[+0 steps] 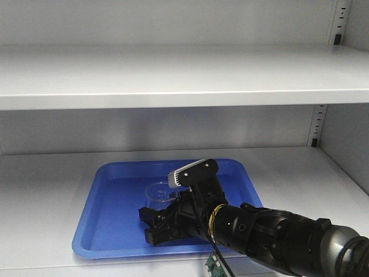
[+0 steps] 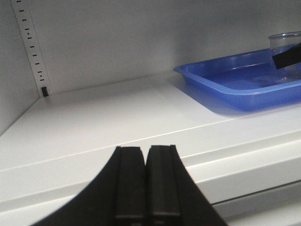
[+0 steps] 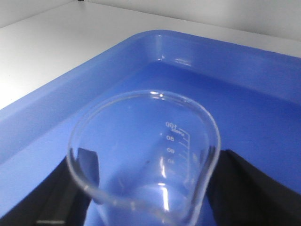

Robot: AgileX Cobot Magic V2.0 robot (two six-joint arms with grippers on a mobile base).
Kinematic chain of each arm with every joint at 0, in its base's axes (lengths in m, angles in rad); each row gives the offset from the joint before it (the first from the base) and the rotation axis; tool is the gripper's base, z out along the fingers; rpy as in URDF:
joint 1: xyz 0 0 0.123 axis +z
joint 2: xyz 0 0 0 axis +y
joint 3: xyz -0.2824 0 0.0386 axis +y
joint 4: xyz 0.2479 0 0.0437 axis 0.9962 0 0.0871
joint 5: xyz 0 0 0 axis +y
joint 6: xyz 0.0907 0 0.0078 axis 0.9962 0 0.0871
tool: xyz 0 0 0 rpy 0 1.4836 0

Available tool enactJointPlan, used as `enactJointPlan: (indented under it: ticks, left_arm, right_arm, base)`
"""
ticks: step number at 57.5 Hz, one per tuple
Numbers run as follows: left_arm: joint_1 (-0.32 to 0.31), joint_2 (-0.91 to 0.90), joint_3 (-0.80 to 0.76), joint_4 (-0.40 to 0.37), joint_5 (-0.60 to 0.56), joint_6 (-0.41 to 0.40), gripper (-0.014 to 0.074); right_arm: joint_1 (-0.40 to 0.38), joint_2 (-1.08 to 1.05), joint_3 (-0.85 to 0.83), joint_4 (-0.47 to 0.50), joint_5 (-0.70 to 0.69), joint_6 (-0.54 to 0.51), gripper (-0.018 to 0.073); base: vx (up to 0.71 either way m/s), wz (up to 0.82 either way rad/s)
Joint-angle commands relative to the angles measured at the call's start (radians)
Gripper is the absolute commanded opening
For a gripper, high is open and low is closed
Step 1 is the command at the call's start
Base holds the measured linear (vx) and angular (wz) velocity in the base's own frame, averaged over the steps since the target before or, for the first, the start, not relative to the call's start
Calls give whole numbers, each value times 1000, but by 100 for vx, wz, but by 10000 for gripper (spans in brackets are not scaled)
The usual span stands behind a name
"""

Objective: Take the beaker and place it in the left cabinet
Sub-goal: 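Open the right gripper to release the beaker on the tray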

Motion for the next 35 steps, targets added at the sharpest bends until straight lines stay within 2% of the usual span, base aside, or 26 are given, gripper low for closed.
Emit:
enactJointPlan:
  ticks: [1,10,35]
  left_arm:
    - [-1,-18,16,-3,-84,-3,1]
    - [-1,-18,16,-3,-84,-3,1]
    - [-1,-18,16,-3,-84,-3,1]
  right_arm:
    - [-5,-47,-31,17,-62,-2,641]
    - [-5,-73,-31,17,-66,-2,679]
    - [-5,-175,-30,15,-64,-2,619]
  base:
    - [0,0]
    - [0,0]
    - [0,0]
